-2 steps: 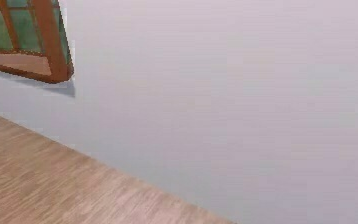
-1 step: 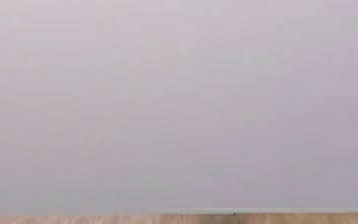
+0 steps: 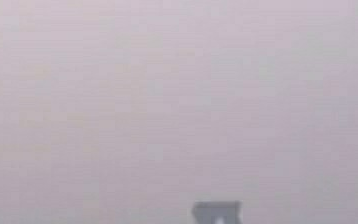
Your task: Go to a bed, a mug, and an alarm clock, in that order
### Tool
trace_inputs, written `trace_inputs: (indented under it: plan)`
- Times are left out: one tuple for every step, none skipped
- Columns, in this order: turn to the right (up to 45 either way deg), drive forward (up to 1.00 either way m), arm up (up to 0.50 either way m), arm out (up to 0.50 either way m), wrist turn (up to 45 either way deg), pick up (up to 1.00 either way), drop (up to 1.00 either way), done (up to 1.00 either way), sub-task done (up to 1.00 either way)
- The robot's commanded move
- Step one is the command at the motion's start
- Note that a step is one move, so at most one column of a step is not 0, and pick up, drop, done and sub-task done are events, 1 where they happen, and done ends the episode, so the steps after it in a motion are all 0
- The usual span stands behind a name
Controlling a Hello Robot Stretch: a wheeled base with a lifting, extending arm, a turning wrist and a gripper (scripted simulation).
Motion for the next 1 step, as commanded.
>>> trace_inputs:
  plan:
    - [33.0,0.00,0.00,0.00,0.0,0.00,0.00,0.00,0.00]
